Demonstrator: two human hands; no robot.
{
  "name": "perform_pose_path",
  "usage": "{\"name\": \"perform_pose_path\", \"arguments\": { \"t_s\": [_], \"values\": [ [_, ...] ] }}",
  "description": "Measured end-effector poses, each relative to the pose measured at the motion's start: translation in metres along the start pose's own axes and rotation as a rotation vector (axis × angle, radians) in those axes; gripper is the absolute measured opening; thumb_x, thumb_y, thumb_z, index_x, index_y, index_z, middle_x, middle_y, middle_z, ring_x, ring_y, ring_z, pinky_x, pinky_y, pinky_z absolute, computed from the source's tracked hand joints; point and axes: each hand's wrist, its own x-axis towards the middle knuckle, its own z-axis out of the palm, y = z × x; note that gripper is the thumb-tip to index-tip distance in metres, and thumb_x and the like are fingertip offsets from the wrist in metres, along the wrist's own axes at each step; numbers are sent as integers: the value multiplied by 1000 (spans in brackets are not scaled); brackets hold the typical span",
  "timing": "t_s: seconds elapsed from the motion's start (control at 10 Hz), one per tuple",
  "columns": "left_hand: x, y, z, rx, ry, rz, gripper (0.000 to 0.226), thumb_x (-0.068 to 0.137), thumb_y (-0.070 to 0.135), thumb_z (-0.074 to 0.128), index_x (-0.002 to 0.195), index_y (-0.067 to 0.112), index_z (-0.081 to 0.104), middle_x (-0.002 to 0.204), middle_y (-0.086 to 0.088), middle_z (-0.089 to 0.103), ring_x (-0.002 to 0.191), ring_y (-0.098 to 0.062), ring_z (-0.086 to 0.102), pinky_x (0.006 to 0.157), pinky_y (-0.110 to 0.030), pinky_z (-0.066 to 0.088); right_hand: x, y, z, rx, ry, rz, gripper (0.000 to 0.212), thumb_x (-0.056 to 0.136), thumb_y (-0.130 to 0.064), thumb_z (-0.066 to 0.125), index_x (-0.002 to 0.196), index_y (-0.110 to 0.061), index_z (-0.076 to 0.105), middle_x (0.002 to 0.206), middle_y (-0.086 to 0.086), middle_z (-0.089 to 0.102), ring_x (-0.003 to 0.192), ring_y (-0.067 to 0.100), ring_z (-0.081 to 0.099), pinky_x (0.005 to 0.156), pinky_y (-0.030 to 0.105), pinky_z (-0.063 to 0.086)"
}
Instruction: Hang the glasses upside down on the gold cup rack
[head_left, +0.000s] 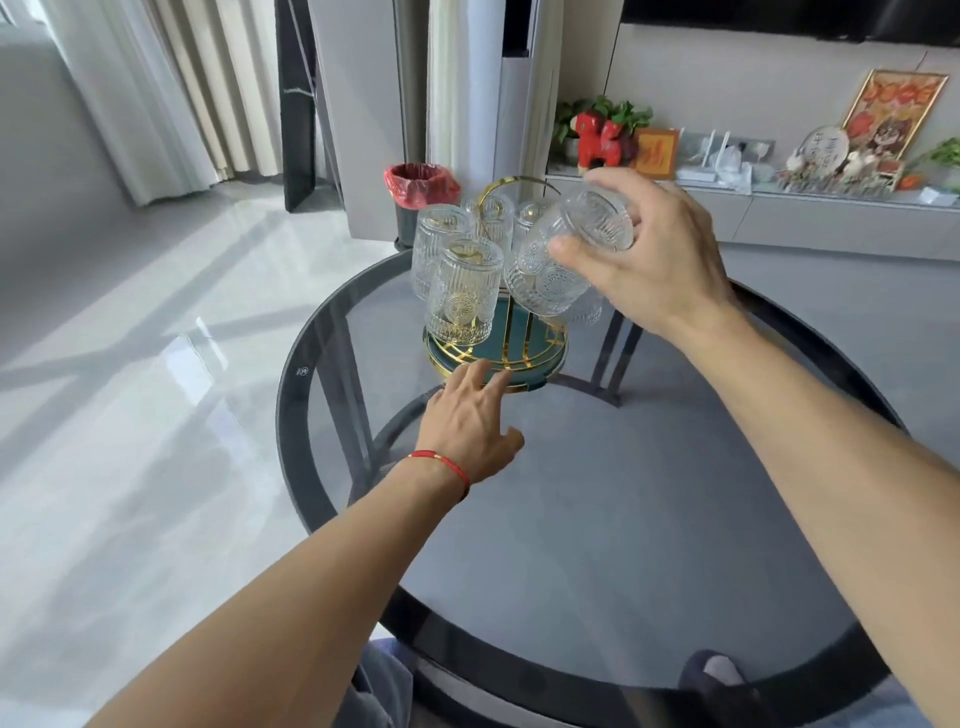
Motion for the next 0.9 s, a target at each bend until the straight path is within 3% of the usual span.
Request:
{"name": "perform_pose_path", "arguments": {
  "t_s": [0.2,0.4,0.7,0.8,0.9],
  "values": [
    [-2,7,-1,41,-15,-8,65,83,29,67,143,15,47,147,-11,43,139,-29,36,110,-48,45,18,-8,26,-130,-123,43,75,76,-65,71,144,-37,58,132,10,58,125,34,59,100,40,49],
    [-3,7,-5,23,-22,-17,55,84,25,65,136,10,52,141,-9,45,134,-28,40,104,-45,48,14,-1,52,-197,-184,48,73,81,-61,68,147,-33,58,130,14,58,126,36,58,100,39,47],
    [-2,10,-2,17,-14,-32,42,84,22,64,121,5,59,131,-10,48,124,-28,44,94,-45,52,-2,6,72,-233,-169,71,66,96,-59,58,152,-25,52,130,20,54,125,41,56,104,43,46],
    [-4,10,-5,7,-35,-36,42,83,20,64,122,5,59,140,-10,46,129,-29,45,89,-43,53,-9,2,73,-269,-155,57,67,99,-57,55,154,-20,46,127,18,47,118,40,57,99,42,48],
    [-5,11,-9,-29,9,-39,37,86,18,62,122,8,62,140,-9,52,124,-30,52,81,-38,51,-25,10,68,-222,-94,105,68,101,-53,53,155,-14,40,135,18,48,123,39,55,99,43,48]
  ]
}}
